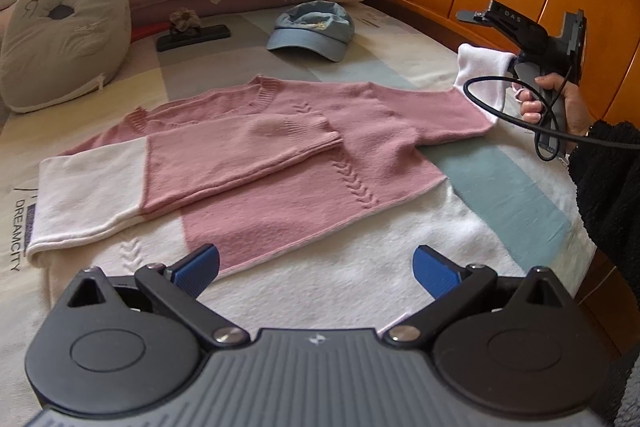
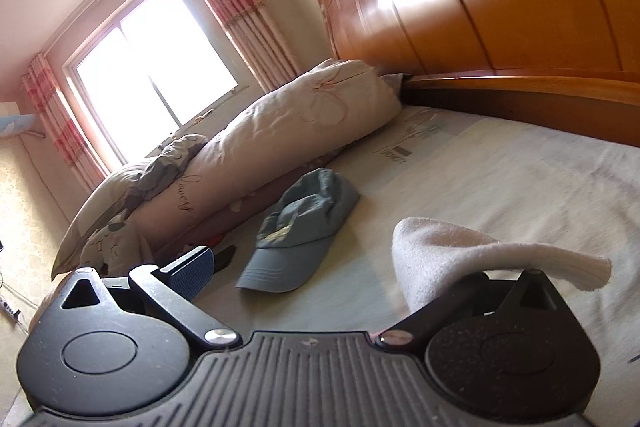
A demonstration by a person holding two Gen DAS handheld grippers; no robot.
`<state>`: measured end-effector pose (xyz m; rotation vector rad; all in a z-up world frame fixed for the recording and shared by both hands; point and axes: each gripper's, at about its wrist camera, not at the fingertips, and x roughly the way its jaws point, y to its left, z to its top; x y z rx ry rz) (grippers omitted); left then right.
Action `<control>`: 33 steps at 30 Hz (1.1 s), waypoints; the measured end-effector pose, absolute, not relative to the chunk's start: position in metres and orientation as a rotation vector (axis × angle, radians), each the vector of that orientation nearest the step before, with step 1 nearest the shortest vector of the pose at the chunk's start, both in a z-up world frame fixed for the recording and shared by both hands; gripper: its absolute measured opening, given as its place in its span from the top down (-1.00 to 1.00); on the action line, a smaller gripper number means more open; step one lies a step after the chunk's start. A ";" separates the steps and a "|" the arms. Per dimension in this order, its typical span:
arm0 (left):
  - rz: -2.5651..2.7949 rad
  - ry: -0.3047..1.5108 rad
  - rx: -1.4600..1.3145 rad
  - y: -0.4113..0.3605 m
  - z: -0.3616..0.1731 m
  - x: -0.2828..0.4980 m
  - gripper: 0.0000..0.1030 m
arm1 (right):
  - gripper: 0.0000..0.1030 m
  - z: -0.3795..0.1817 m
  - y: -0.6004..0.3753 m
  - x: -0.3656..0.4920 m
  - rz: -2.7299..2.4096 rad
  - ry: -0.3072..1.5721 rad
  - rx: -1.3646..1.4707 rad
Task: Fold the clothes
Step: 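Grasp the white sleeve cuff with the right gripper and lift it, then carry the held white sleeve across the sweater body with the right gripper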
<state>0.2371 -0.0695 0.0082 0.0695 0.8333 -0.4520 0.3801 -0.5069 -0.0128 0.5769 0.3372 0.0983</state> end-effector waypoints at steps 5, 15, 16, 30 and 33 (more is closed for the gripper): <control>-0.455 0.840 0.084 -0.048 0.008 0.231 -0.99 | -1.00 -0.004 -0.472 0.390 0.130 0.353 0.552; -0.472 0.855 0.115 -0.006 0.003 0.218 -0.99 | -1.00 0.005 -0.395 0.406 0.179 0.384 0.512; -0.470 0.854 0.115 -0.001 0.003 0.217 -0.99 | -1.00 0.006 -0.388 0.407 0.182 0.387 0.509; -0.393 0.863 0.064 0.069 -0.002 0.199 -0.99 | -1.00 0.016 -0.293 0.422 0.276 0.411 0.475; -0.380 0.866 0.053 0.079 -0.004 0.198 -0.99 | -1.00 0.017 -0.273 0.426 0.300 0.416 0.469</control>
